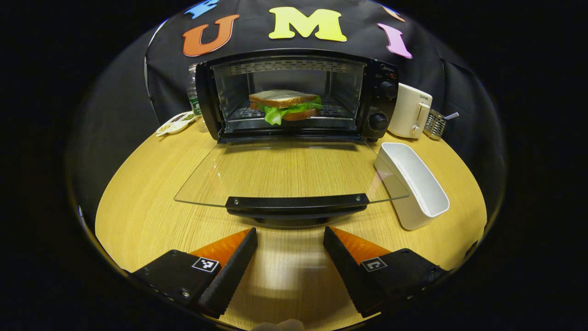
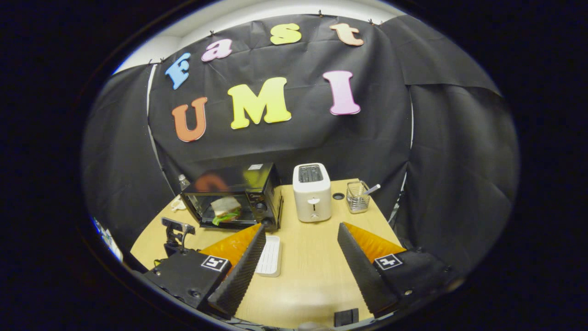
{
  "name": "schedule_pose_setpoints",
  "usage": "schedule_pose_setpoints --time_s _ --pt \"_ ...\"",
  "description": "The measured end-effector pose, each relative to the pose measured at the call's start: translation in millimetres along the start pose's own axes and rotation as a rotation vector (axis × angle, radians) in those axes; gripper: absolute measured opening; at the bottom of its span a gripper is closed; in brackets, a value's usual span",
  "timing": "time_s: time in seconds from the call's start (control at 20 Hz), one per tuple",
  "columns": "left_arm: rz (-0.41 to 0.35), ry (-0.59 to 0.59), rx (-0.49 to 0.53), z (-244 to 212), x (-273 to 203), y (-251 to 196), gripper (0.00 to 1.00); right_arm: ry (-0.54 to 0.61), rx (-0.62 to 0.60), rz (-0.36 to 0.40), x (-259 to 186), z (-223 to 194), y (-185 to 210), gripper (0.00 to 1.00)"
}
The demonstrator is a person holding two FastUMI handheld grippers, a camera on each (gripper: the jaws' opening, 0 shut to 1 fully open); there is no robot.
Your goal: Open the electric oven with the left hand, put the food in, and close the electric oven.
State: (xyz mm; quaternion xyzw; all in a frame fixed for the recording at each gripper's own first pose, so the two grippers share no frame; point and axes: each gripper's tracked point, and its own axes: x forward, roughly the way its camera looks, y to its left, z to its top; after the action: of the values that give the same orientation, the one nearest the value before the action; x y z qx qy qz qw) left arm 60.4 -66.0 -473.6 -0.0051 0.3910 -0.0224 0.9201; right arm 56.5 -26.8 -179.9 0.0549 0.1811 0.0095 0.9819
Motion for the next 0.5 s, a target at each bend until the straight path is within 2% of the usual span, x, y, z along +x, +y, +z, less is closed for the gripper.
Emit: schedule_pose_setpoints --time_s 0.1,0.15,0.2,0.25,0.3,0.5 --pt "-0.003 0.012 0.000 2 1 -2 0.96 0.008 0.000 0.001 2 -2 0 1.00" --pt "-0.004 0.005 0.005 4 -2 -2 1.00 0.010 0.003 0.003 2 -2 0 1.00" --pt "-0.005 -0.002 0.009 7 -4 -2 0.96 0.009 0.006 0.004 3 -1 0 1.00" --pt "-0.008 -0.013 0.012 12 -5 -2 1.00 0.008 0.006 0.006 4 -1 1 1.00" --pt "-0.009 -0.017 0.016 15 -8 -1 0.96 0.006 0.007 0.007 4 1 1 1.00" --pt "-0.011 -0.059 0.032 39 -18 -2 0.96 0.002 0.014 0.015 7 4 3 1.00"
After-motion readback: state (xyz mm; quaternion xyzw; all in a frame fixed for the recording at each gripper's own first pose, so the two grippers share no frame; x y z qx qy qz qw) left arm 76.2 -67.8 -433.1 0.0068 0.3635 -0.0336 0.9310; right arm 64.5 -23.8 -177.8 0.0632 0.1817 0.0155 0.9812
